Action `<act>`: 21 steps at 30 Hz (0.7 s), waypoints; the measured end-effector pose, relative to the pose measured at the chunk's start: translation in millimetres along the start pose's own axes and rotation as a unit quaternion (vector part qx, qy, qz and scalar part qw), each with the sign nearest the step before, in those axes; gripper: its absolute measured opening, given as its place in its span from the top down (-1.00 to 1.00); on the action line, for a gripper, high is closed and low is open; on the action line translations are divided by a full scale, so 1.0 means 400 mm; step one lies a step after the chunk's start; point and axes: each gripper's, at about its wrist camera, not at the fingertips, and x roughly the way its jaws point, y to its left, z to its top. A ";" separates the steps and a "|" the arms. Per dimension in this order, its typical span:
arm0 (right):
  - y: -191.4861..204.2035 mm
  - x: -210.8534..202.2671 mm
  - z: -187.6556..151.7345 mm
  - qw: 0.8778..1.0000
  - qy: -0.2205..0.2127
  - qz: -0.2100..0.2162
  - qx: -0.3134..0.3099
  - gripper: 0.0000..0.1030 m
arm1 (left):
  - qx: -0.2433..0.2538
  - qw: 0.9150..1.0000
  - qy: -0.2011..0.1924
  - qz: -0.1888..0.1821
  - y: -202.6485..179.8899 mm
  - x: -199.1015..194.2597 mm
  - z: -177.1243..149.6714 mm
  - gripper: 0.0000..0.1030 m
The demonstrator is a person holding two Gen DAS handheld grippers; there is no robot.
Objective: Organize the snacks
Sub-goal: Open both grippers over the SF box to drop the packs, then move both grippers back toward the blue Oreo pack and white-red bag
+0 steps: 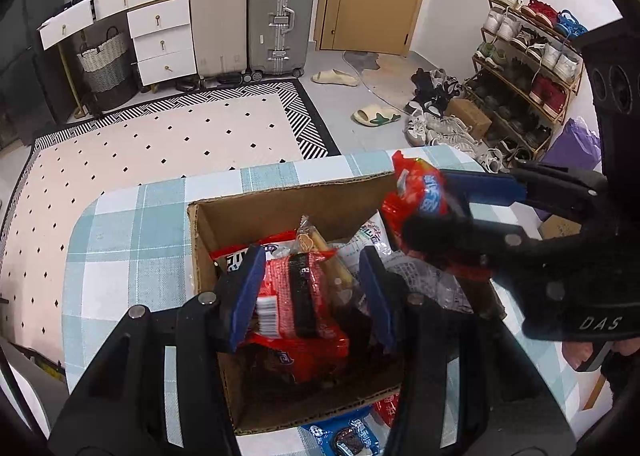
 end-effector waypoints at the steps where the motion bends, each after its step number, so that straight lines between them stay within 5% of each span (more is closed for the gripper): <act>1: 0.002 0.002 0.001 1.000 0.001 -0.001 -0.003 0.07 | -0.001 1.000 -0.001 -0.001 0.000 -0.002 0.002 0.11; 4: 0.003 0.007 0.006 1.000 -0.001 -0.012 -0.010 0.03 | -0.004 1.000 0.003 0.006 0.007 -0.009 0.001 -0.03; 6: 0.004 0.004 0.010 1.000 -0.006 -0.018 -0.011 0.01 | -0.007 1.000 0.008 0.015 0.016 -0.011 -0.003 -0.40; 15: 0.018 -0.110 -0.015 0.999 -0.038 -0.001 0.018 -0.03 | -0.038 0.999 -0.014 0.019 0.060 -0.105 -0.054 -0.41; 21: 0.059 -0.255 -0.077 0.995 -0.099 0.003 0.031 -0.35 | -0.051 0.997 -0.049 0.031 0.055 -0.213 -0.117 -0.57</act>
